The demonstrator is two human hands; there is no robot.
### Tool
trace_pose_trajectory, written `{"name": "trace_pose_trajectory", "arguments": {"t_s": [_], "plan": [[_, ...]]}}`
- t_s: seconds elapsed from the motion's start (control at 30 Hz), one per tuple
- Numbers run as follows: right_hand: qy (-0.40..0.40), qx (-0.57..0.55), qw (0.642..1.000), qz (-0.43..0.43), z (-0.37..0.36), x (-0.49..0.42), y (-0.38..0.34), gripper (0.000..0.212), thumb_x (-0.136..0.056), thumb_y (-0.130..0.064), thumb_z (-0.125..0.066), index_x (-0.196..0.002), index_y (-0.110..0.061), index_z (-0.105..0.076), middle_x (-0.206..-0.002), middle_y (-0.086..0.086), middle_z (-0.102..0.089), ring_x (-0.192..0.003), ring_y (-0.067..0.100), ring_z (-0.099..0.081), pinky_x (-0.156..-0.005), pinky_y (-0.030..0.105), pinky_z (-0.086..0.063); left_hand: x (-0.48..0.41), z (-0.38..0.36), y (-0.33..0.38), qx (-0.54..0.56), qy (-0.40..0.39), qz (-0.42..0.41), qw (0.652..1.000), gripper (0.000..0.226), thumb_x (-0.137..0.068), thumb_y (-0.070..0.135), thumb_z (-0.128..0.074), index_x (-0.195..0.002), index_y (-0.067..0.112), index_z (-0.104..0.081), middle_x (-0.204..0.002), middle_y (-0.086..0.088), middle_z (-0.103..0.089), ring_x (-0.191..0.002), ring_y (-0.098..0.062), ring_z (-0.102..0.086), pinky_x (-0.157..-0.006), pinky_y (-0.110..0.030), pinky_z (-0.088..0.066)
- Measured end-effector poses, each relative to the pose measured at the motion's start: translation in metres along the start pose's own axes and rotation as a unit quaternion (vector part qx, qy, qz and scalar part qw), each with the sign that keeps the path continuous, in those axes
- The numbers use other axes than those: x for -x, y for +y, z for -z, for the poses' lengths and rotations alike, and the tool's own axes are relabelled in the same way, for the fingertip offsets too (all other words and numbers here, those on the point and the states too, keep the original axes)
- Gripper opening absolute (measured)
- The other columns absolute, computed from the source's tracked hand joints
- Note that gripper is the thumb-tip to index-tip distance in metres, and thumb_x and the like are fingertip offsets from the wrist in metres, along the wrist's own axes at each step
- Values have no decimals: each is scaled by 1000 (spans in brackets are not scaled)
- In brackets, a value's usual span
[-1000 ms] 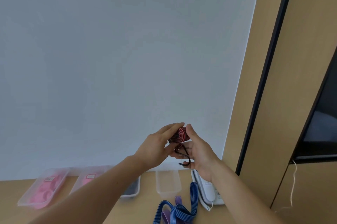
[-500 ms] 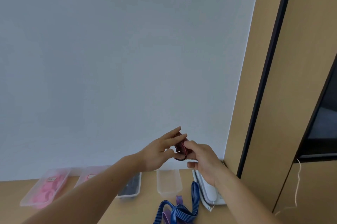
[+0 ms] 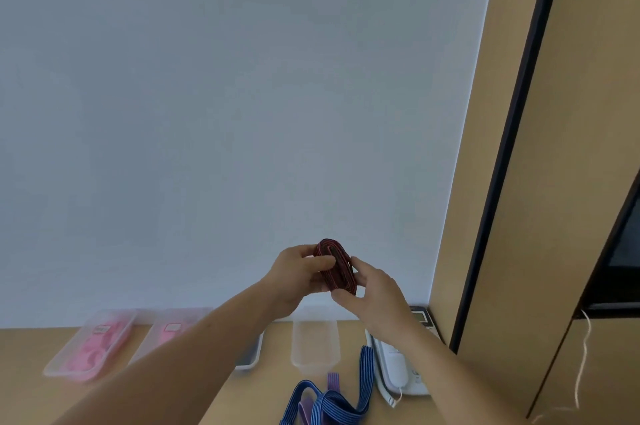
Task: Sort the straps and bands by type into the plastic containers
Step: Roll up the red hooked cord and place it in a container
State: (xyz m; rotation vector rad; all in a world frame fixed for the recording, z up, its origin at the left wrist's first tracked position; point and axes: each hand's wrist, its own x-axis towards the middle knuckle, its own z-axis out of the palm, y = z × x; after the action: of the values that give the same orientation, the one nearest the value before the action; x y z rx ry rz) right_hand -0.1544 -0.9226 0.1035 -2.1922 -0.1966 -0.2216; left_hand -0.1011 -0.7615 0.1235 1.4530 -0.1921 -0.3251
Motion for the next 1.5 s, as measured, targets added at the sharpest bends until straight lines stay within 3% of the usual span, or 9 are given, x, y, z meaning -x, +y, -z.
{"name": "trace_pose_trajectory", "arguments": {"t_s": [0.23, 0.33, 0.37, 0.47, 0.73, 1.0, 1.17, 1.33, 1.5], "plan": [[-16, 23, 999, 19, -4, -11, 19, 27, -87, -44, -65, -112, -36, -69, -93, -11, -74, -87, 9, -66, -80, 31, -52, -3, -3, -26, 43, 69, -13, 997, 25, -95, -7, -50, -116, -5, -64, -105, -25, -71, -96, -39, -71, -80, -38, -60], [-22, -9, 1000, -13, -11, -24, 31, 29, -94, -34, -60, -70, -18, -63, -59, -16, -60, -60, 0, -52, -65, 27, -42, -5, 9, -42, 56, 72, 1, 996, 29, -96, -8, -48, -120, -5, -62, -110, -24, -70, -100, -38, -69, -81, -39, -60], [-20, -20, 999, -28, -14, -28, 34, 23, -93, -28, -64, -73, -37, -71, -56, -17, -57, -59, 1, -52, -64, 27, -42, -5, 13, -47, 58, 63, 6, 996, 29, -96, -8, -46, -121, -5, -62, -111, -23, -70, -101, -37, -70, -80, -39, -59], [-31, -61, 995, -74, -33, -39, 43, 6, -83, -24, -76, -89, -25, -78, -79, -16, -71, -81, 1, -68, -75, 20, -49, -13, 25, -63, 66, 75, 15, 995, 30, -97, -10, -45, -122, -3, -59, -112, -22, -70, -94, -31, -70, -76, -37, -59], [2, -27, 979, -202, -92, -70, 63, 10, -74, -25, -82, -73, -21, -73, -76, -7, -73, -75, 8, -68, -65, 22, -50, -62, 64, -122, 64, 93, 89, 990, 34, -96, -10, -44, -127, 3, -49, -117, -23, -66, -104, -36, -67, -79, -39, -59], [41, 9, 946, -321, -150, -107, 81, 6, -74, -17, -74, -76, -13, -71, -71, 0, -70, -60, 12, -60, -56, 24, -44, -116, 109, -165, -210, -42, 130, 968, 27, -89, 1, -40, -107, 9, -59, -88, -8, -64, -76, -20, -54, -71, -33, -44], [46, 90, 932, -349, -180, -117, 106, 11, -77, -21, -70, -78, -10, -71, -77, 5, -72, -69, 20, -64, -55, 24, -41, -135, 129, -182, -322, -54, 146, 934, 46, -98, 9, -39, -143, 1, -40, -142, -17, -51, -127, -33, -51, -102, -38, -43], [22, 167, 929, -330, -203, -123, 125, 20, -82, -19, -65, -63, -14, -63, -64, 2, -67, -60, 17, -61, -54, 32, -47, -140, 129, -196, -369, -103, 150, 911, 47, -101, 9, -38, -148, 8, -36, -147, -11, -48, -133, -26, -46, -100, -28, -39], [11, 243, 926, -288, -222, -130, 146, 20, -82, -25, -63, -64, -18, -64, -59, -1, -61, -54, 11, -56, -46, 29, -42, -151, 133, -212, -372, -98, 141, 912, 32, -101, 16, -41, -129, 13, -56, -118, -8, -66, -97, -21, -60, -81, -26, -45]]}}
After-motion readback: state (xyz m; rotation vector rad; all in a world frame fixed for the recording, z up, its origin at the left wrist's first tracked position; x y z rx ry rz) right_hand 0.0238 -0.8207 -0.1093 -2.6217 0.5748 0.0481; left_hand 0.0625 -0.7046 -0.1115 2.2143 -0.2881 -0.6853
